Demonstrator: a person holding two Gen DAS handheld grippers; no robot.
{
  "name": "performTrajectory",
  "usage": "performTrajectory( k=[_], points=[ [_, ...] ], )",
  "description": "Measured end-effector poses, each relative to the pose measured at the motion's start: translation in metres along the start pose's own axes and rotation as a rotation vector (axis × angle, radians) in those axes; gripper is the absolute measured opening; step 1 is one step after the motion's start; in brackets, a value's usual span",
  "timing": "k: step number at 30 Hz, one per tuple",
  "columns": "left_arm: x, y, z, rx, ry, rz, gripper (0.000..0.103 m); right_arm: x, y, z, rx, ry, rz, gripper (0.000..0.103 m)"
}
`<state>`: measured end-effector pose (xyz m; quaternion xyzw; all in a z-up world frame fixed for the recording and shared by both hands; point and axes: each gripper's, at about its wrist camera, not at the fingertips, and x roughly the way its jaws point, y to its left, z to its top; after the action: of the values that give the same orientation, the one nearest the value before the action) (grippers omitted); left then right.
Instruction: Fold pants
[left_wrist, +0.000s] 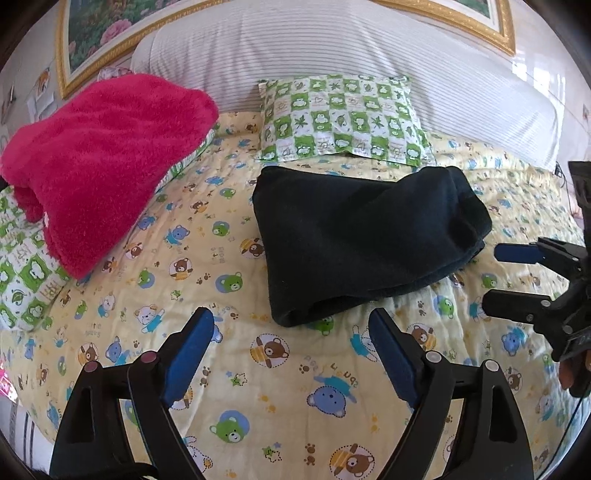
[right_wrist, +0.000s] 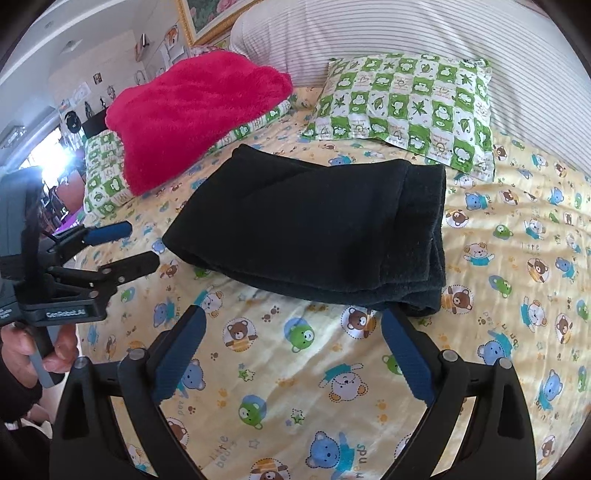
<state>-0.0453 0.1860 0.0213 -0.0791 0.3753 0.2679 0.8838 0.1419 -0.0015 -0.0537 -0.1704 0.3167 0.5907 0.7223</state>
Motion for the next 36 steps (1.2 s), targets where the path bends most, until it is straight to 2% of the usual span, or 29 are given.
performTrajectory(
  k=[9,18,36],
  points=[
    [0.002,-0.006,-0.003,0.039,0.000,-0.018,0.091,0.006,-0.001,0.002,-0.035,0.011,-0.009,0.098],
    [0.008,-0.002,-0.002,0.006,0.021,-0.076,0.091,0.014,-0.012,0.001,-0.029,0.027,-0.034,0.098],
    [0.017,-0.014,0.002,0.042,0.031,-0.058,0.091,0.007,-0.031,-0.002,0.044,-0.006,-0.041,0.098]
  ],
)
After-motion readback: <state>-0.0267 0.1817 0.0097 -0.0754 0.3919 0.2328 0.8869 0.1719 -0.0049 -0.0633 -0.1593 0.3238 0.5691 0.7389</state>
